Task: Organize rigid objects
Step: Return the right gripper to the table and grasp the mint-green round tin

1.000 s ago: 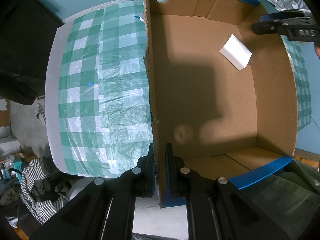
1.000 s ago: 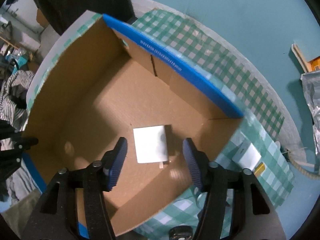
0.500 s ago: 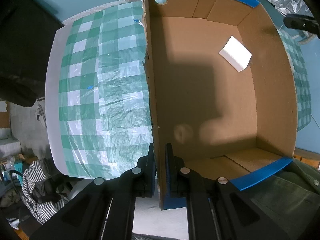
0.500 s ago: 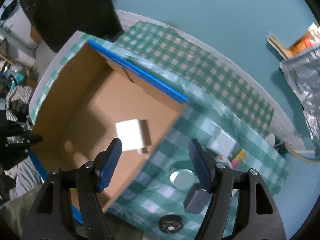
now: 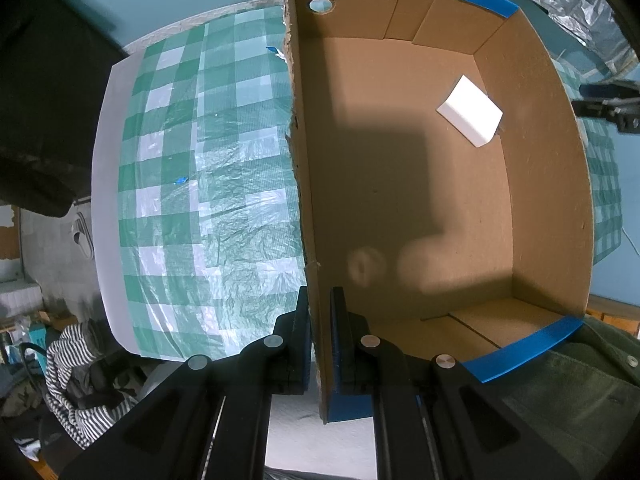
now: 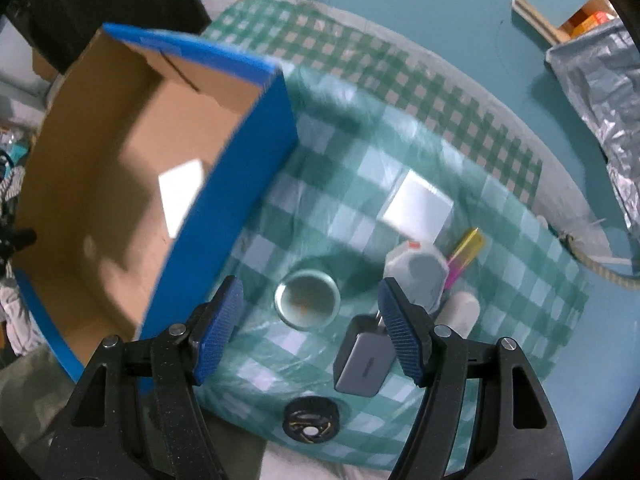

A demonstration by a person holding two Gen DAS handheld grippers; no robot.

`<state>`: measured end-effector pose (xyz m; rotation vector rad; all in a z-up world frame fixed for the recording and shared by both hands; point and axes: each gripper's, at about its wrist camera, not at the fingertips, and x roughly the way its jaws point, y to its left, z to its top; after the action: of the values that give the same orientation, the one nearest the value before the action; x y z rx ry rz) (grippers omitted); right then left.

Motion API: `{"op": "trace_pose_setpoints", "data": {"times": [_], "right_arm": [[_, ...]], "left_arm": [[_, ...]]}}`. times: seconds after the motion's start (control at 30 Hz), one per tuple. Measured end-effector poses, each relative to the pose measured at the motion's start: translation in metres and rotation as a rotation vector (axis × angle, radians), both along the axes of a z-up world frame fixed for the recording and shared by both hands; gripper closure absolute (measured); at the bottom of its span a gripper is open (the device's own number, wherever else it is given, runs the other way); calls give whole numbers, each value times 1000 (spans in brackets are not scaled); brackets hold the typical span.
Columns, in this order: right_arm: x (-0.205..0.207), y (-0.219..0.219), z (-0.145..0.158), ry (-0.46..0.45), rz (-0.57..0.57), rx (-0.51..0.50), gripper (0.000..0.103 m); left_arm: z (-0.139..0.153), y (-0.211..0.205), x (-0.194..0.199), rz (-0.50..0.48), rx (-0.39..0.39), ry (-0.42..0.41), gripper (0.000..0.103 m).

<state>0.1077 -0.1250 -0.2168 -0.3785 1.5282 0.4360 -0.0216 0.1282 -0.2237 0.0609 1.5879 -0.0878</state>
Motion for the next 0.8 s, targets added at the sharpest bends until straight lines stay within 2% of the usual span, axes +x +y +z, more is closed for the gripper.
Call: {"op": "trace_pose_setpoints", "data": {"times": [0.23, 0.53, 0.63, 0.7, 0.77, 0.8], "right_arm": [[-6, -8, -32, 37, 4, -20, 32], [-5, -11, -55, 48, -15, -16, 33], [-7, -11, -59, 49, -17, -8, 44], [-8, -11, -59, 45, -22, 2, 47], [-9, -11, -60, 45, -24, 8, 57], [-9, -10, -60, 45, -23, 11, 57]], "left_arm": [[0, -1, -1, 4, 3, 5, 95], [0, 0, -3, 6, 2, 6, 95], [0, 0, -3, 5, 2, 6, 95], [0, 0, -3, 5, 2, 6, 95], [0, 0, -3, 5, 2, 7, 95], [0, 0, -3, 5, 2, 8, 95]]}}
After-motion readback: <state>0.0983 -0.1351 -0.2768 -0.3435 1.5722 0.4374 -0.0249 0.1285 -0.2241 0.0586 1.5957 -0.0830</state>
